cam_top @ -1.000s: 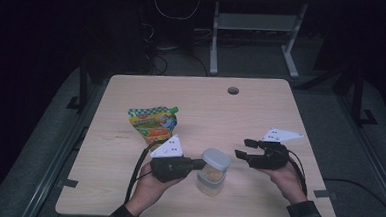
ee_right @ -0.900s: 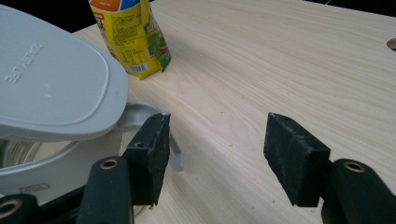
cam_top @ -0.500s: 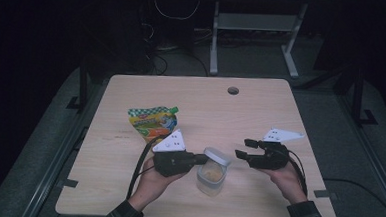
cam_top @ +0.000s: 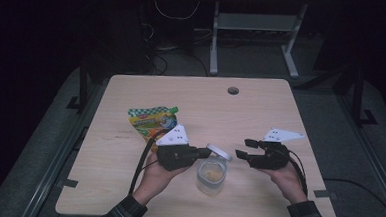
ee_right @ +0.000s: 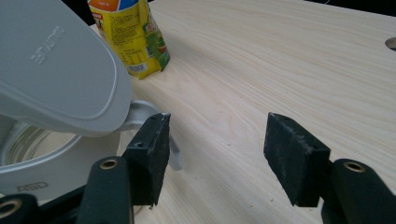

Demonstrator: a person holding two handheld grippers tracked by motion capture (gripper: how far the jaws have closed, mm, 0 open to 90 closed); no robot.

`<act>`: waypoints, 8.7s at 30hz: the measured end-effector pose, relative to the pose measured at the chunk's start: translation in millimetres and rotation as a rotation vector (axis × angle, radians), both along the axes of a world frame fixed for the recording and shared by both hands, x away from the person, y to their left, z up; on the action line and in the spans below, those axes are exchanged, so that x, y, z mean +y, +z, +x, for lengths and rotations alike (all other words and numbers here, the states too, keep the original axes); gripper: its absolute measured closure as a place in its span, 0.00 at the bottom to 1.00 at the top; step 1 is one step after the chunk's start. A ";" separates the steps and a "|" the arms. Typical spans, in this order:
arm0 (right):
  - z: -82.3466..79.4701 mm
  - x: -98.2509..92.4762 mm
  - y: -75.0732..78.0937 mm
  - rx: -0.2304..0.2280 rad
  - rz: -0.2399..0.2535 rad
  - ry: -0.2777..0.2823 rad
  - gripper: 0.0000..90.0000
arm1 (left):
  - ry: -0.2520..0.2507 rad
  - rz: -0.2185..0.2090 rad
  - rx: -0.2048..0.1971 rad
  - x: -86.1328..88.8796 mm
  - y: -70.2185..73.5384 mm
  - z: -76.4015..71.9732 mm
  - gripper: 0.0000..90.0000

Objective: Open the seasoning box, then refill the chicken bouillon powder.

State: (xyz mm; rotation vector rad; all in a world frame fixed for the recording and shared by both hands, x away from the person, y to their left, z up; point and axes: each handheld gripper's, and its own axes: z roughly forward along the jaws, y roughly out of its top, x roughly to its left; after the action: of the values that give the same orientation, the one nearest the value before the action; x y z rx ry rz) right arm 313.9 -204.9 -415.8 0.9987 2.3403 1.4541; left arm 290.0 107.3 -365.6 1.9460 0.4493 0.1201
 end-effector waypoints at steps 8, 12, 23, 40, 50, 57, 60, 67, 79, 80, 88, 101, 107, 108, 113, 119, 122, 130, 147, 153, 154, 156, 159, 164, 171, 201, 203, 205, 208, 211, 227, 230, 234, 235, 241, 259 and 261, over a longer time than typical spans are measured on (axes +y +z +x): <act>0.0 -0.3 -0.2 0.001 -0.001 0.001 0.45 | 0.007 0.000 -0.007 -2.8 1.2 6.7 1.00; 0.3 -0.4 -0.7 0.001 0.001 -0.002 0.45 | 0.008 0.000 -0.011 -4.5 1.7 9.1 1.00; 0.4 -3.3 -3.3 0.010 -0.008 0.001 0.47 | 0.000 0.006 -0.006 -3.0 1.9 6.5 1.00; -5.6 9.5 -14.4 0.050 -0.040 0.107 0.60 | 0.051 0.034 0.060 33.0 -7.6 -1.6 0.85; -7.2 23.1 -21.6 0.044 -0.035 0.140 0.63 | 0.094 0.056 0.092 61.7 -21.2 -7.8 0.62; -4.1 35.4 -26.8 0.041 -0.027 0.150 0.65 | 0.130 0.070 0.082 87.4 -34.4 -18.1 0.48; -2.2 37.7 -28.6 0.032 -0.018 0.143 0.67 | 0.142 0.077 0.089 95.1 -39.8 -21.5 0.46; 0.8 45.8 -31.4 0.008 -0.031 0.140 0.80 | 0.144 0.087 0.110 98.1 -49.7 -24.0 0.45; -7.7 45.4 -29.7 -0.066 -0.107 0.084 0.89 | 0.138 0.097 0.108 96.2 -52.1 -23.2 0.45; -8.2 43.6 -29.8 -0.066 -0.109 0.074 0.89 | 0.139 0.096 0.108 96.0 -52.1 -23.2 0.44; -11.3 26.6 -28.4 -0.074 -0.132 0.002 0.89 | 0.138 0.095 0.113 96.7 -52.7 -22.5 0.44; -14.6 4.4 -23.5 -0.039 -0.102 -0.026 0.79 | 0.145 0.100 0.110 103.7 -53.1 -19.5 0.43; -21.3 -5.8 -21.5 -0.035 -0.093 -0.026 0.74 | 0.167 0.099 0.108 112.6 -50.8 -19.5 0.43; -22.9 -8.4 -21.6 -0.032 -0.094 -0.030 0.73 | 0.172 0.102 0.102 114.4 -50.1 -19.4 0.43; -28.7 -21.5 -23.6 -0.023 -0.079 -0.046 0.67 | 0.196 0.105 0.098 124.8 -46.1 -16.7 0.42; -36.0 -35.3 -25.1 -0.002 -0.064 -0.061 0.61 | 0.222 0.103 0.106 142.3 -44.5 -11.1 0.41; -38.2 -40.5 -26.3 0.006 -0.057 -0.067 0.60 | 0.234 0.108 0.104 151.6 -44.3 -8.4 0.41; -37.7 -45.1 -25.0 0.002 -0.042 -0.061 0.57 | 0.280 0.108 0.101 178.7 -44.2 -2.4 0.38; -35.6 -47.2 -26.7 0.006 -0.031 -0.072 0.56 | 0.268 0.059 0.065 207.2 -37.2 30.0 0.36; -36.3 -49.0 -27.6 0.009 -0.034 -0.075 0.56 | 0.251 0.022 0.053 204.2 -28.6 45.0 0.38; -36.1 -49.5 -27.8 0.008 -0.036 -0.076 0.56 | 0.250 0.023 0.046 203.1 -27.6 46.5 0.38; -36.4 -50.1 -27.5 0.009 -0.034 -0.080 0.56 | 0.244 0.012 0.035 201.9 -25.8 49.5 0.38; -37.7 -50.7 -27.3 0.006 -0.038 -0.082 0.56 | 0.237 0.003 0.027 200.5 -24.1 54.3 0.39; -38.9 -51.6 -27.2 0.007 -0.041 -0.088 0.56 | 0.225 -0.002 0.012 198.3 -19.0 62.5 0.41; -38.3 -52.2 -27.5 0.007 -0.041 -0.090 0.56 | 0.207 -0.007 0.001 191.4 -17.6 70.6 0.49; -37.9 -52.3 -27.6 0.000 -0.060 -0.090 0.56 | 0.159 0.012 -0.001 174.2 -17.7 61.9 1.00; -38.1 -52.0 -27.2 -0.002 -0.059 -0.092 0.56 | 0.155 0.021 -0.009 172.7 -17.3 60.3 1.00; -39.2 -51.9 -26.3 -0.002 -0.060 -0.097 0.56 | 0.158 0.023 -0.011 171.2 -16.7 59.1 1.00; -40.0 -51.5 -25.8 -0.002 -0.055 -0.102 0.56 | 0.160 0.028 -0.017 169.9 -16.1 57.9 1.00; -39.6 -51.5 -26.1 -0.003 -0.054 -0.106 0.56 | 0.164 0.031 -0.020 169.2 -15.4 56.9 1.00; -39.2 -55.1 -26.4 -0.005 -0.059 -0.113 0.56 | 0.176 0.026 -0.017 161.7 0.3 48.7 1.00; -40.5 -55.2 -24.5 -0.013 -0.055 -0.115 0.56 | 0.172 0.015 -0.014 160.8 4.4 46.1 1.00; -42.2 -54.3 -22.3 -0.019 -0.051 -0.118 0.56 | 0.160 -0.008 -0.018 162.1 8.9 41.9 1.00; -42.3 -54.3 -22.4 -0.019 -0.051 -0.117 0.56 | 0.157 -0.011 -0.022 162.4 10.0 40.9 1.00; -42.1 -54.7 -22.4 -0.015 -0.050 -0.122 0.56 | 0.153 -0.031 -0.030 163.4 16.0 35.5 1.00; -51.1 -56.5 -8.5 -0.025 -0.015 -0.124 0.93 | 0.110 -0.092 -0.029 157.0 43.0 21.0 1.00; -53.0 -56.7 -5.9 -0.032 -0.011 -0.117 1.00 | 0.106 -0.103 -0.025 156.0 45.2 20.1 1.00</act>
State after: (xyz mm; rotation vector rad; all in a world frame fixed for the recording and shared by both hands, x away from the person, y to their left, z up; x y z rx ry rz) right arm 261.0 -261.6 -421.7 1.0812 2.2254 1.4011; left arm 310.0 263.4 -320.5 1.8182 0.5325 0.1861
